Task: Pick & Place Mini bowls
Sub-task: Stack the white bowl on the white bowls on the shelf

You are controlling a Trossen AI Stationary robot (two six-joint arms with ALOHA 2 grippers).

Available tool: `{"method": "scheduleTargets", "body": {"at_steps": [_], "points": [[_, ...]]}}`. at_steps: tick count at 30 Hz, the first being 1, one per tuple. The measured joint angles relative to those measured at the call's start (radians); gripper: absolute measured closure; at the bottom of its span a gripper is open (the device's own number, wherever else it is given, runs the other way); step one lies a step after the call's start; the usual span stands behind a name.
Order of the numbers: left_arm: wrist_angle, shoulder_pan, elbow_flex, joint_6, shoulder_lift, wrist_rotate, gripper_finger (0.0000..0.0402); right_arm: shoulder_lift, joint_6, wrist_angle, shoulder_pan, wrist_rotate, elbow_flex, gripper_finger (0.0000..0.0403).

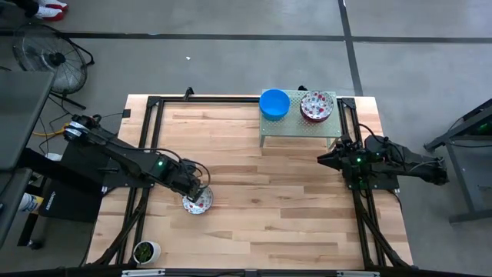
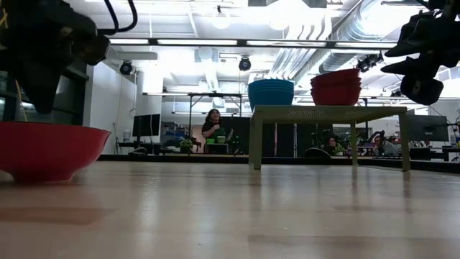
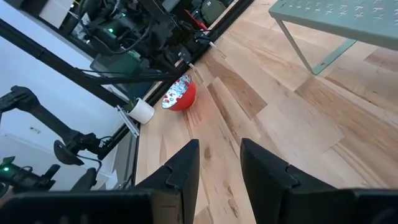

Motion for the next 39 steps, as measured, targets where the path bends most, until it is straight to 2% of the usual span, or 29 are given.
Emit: {"method": "scheduleTargets", "body": {"at_steps": [5, 8, 17, 21, 26, 39], "points": [[-0.02, 0.0, -0.027, -0.006, -0.031, -0.001, 0.0397, 0.007, 0.0, -0.001, 0.0, 0.0, 0.0, 0.0298], [-0.012, 0.0, -0.042, -0.009, -0.049, 0.006, 0.0373, 0.01, 0.0, 0.0, 0.0, 0.0, 0.0, 0.0298], [-0.016, 0.0, -0.043, 0.037, -0.048, 0.02, 0.021, 0.01, 0.0, 0.001, 0.0, 0.0, 0.0, 0.0298], [0.012, 0.0, -0.069, 0.031, -0.048, 0.064, 0.0166, 0.01, 0.0, 0.001, 0.0, 0.0, 0.0, 0.0298], [0.109, 0.0, -0.123, 0.008, -0.048, 0.074, 0.0163, 0.01, 0.0, 0.001, 0.0, 0.0, 0.0, 0.0298], [0.228, 0.0, -0.227, -0.071, -0.047, 0.094, 0.0216, 0.01, 0.001, 0.001, 0.0, -0.007, 0.0, 0.0298]]}}
